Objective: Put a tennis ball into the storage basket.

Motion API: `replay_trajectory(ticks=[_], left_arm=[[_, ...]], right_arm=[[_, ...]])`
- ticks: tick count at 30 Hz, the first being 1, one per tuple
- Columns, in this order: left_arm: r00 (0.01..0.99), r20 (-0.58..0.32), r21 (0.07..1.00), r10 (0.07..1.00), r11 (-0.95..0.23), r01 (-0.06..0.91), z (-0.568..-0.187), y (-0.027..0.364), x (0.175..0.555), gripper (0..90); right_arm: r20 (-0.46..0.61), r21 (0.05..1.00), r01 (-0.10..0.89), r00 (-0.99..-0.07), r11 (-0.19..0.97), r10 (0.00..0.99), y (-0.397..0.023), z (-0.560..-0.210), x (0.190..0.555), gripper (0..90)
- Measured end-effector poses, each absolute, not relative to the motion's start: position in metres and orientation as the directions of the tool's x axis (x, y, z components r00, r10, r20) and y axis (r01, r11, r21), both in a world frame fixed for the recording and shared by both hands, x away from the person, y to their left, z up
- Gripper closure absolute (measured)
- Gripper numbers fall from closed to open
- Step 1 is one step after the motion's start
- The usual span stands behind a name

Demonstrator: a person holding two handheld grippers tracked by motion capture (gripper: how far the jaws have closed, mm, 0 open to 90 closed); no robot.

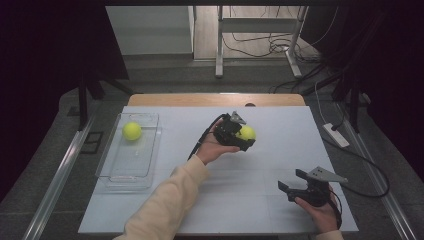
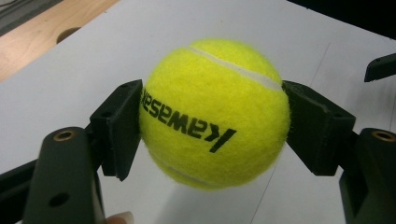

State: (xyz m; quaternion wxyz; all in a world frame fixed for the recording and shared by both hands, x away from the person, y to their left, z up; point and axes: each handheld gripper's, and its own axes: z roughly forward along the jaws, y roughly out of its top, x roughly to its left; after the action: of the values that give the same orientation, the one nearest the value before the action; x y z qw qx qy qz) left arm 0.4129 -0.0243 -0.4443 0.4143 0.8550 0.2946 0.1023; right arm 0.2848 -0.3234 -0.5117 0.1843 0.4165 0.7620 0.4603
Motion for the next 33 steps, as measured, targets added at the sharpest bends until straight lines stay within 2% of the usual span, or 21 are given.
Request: replay_trajectory(ticks=[33], left_arm=[[0.775,-0.084,0.801,0.626,-0.420,0.427,-0.438,0.019,0.402,27.0]], right_arm=[[0.092,0.852,0.465,-0.587,0.242,0.804,-0.322,-0.513,0.286,12.2]])
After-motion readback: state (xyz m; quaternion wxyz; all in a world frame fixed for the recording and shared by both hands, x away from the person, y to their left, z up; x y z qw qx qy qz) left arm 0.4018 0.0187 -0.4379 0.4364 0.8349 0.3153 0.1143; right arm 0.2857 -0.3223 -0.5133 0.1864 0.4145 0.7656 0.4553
